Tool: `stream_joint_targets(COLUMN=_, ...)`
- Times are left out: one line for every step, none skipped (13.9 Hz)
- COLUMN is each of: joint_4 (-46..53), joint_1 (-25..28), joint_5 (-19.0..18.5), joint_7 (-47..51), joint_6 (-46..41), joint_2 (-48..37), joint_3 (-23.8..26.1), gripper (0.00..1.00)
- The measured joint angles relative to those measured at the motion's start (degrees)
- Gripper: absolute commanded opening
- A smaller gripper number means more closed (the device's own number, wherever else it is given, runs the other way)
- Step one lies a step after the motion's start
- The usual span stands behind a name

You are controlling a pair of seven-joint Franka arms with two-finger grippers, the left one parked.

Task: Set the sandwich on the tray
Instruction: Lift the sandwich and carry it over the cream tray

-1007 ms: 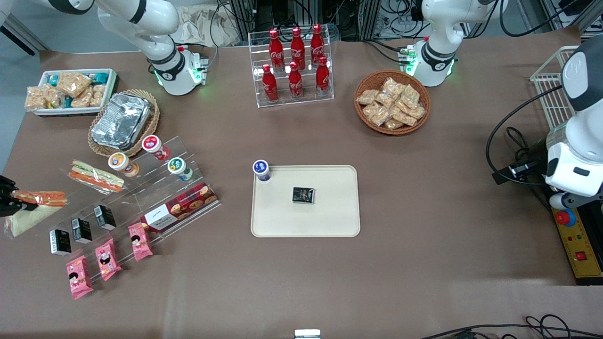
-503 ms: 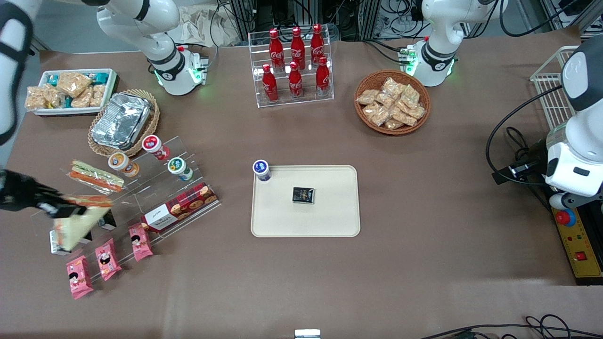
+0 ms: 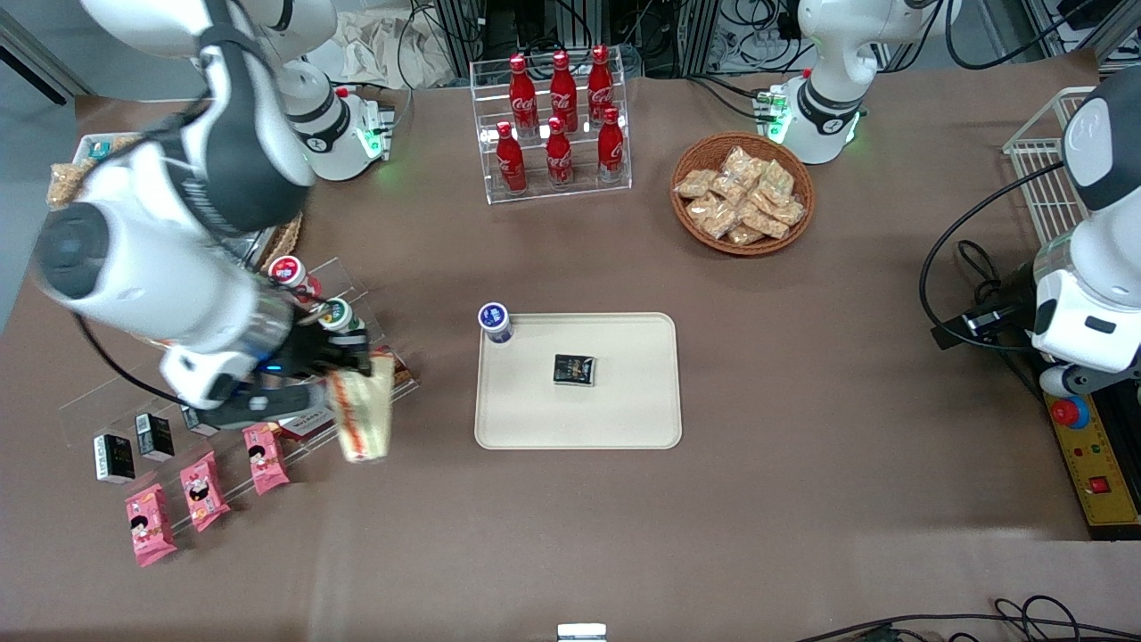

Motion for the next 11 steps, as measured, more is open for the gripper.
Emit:
stream_joint_targets(joint_4=0.0, joint_1=1.8, joint_5=-2.5, joint_7=-5.1, joint_6=2.9, joint_2=1.1, joint_3=0.0, gripper=0.29)
stream_joint_targets(joint_4=-0.1, joint_1=3.5, joint_5=-4.7, joint_7=-9.8, joint_6=5.8, joint_2=2.4, joint_3=0.0, gripper=0.29)
stream_joint_targets(joint_4=-0.1, joint_1=5.1, joint_5=-6.2, joint_7=-13.6, joint_6=8.4, joint_2=3.6, joint_3=0.0, gripper=0.29)
stream_joint_targets(joint_4=-0.1, joint_1=6.4, joint_5=-6.8, joint_7=-16.8, joint_6=10.5, joint_2=4.8, joint_3=0.0, gripper=0.29)
stream_joint_targets(joint_4=-0.1, joint_1=7.5, joint_5=-7.1, joint_7=-20.0, joint_6=12.0, joint_2=5.9, joint_3=-0.1, gripper=0.29)
stream_joint_targets(joint_4=-0.1, joint_1=8.5, joint_5=-7.3, joint_7=-23.5, joint_6=13.3, joint_2=6.9, joint_3=-0.1, gripper=0.29)
stream_joint_targets(joint_4=-0.2, joint_1=9.5, joint_5=-7.5, joint_7=-26.5, joint_6=14.6, joint_2=7.9, joint_3=-0.1, gripper=0.29)
stream_joint_targets(joint_4=-0.2, joint_1=10.6, joint_5=-7.7, joint_7=-28.7, joint_6=16.4, joint_2=9.0, joint_3=-0.1, gripper=0.3)
stream_joint_targets(joint_4=-0.3, joint_1=11.9, joint_5=-7.9, joint_7=-29.8, joint_6=18.4, joint_2=10.3, joint_3=-0.1, gripper=0.3)
stream_joint_targets(joint_4=-0.5, joint_1=13.0, joint_5=-8.2, joint_7=-30.4, joint_6=20.3, joint_2=11.7, joint_3=-0.1, gripper=0.3)
stream_joint_targets(joint_4=-0.7, joint_1=13.7, joint_5=-8.3, joint_7=-30.8, joint_6=21.7, joint_2=13.1, joint_3=-0.1, gripper=0.3)
